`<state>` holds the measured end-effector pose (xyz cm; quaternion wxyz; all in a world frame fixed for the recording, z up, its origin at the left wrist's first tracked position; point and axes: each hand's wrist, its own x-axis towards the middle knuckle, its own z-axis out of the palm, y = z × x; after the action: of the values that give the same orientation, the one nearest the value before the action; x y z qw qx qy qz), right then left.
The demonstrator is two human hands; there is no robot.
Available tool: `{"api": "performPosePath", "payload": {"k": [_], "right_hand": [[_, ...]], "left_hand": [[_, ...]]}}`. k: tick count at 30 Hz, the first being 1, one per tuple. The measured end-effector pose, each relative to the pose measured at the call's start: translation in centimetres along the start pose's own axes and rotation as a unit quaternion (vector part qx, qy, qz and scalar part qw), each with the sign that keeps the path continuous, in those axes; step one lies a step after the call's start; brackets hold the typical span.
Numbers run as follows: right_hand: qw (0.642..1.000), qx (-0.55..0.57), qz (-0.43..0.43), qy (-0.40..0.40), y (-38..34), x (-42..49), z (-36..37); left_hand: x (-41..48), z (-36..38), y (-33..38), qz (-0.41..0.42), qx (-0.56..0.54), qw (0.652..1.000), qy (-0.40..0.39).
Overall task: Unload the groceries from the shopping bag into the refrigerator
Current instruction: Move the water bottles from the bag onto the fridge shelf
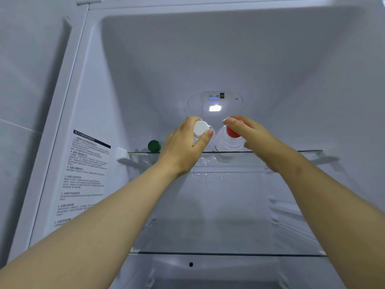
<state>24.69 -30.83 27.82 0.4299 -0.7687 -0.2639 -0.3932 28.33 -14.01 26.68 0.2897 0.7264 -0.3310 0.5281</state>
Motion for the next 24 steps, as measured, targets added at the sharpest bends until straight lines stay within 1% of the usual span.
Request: {"api": "performPosePath", "payload": {"k": [2, 4, 7, 10, 14, 19, 24], "right_hand": [[1.000, -0.026, -0.001, -0.005, 0.0, 0.3, 0.0], [0.998, -0.052, -0.001, -0.018, 0.0, 0.6, 0.1], [0.996, -0.081, 0.005, -0.036, -0.2, 1.2, 0.5], [0.991, -0.119, 0.017, -0.060, -0.4, 2.1, 0.9], [0.980, -0.170, 0.033, -0.094, -0.3, 3.4, 1.3], [0.966, -0.226, 0.053, -0.115, 0.8, 5.0, 1.3], [0.949, -0.269, 0.089, -0.138, 1.8, 6.5, 1.8]], "left_hand": [[0.4, 0.2, -0.3, 0.017, 0.059, 0.998, 0.018], [0.5, 0.5, -0.7, 0.013, 0.101, 0.995, 0.012], [0.7, 0.8, -1.3, -0.008, 0.149, 0.989, -0.012], [1.5, 0.9, -1.6, -0.041, 0.205, 0.976, -0.055], [2.9, 0.9, -1.7, -0.093, 0.218, 0.963, -0.126], [4.4, 1.1, -2.2, -0.109, 0.220, 0.947, -0.208], [6.0, 1.8, -2.4, -0.150, 0.139, 0.939, -0.275]]}}
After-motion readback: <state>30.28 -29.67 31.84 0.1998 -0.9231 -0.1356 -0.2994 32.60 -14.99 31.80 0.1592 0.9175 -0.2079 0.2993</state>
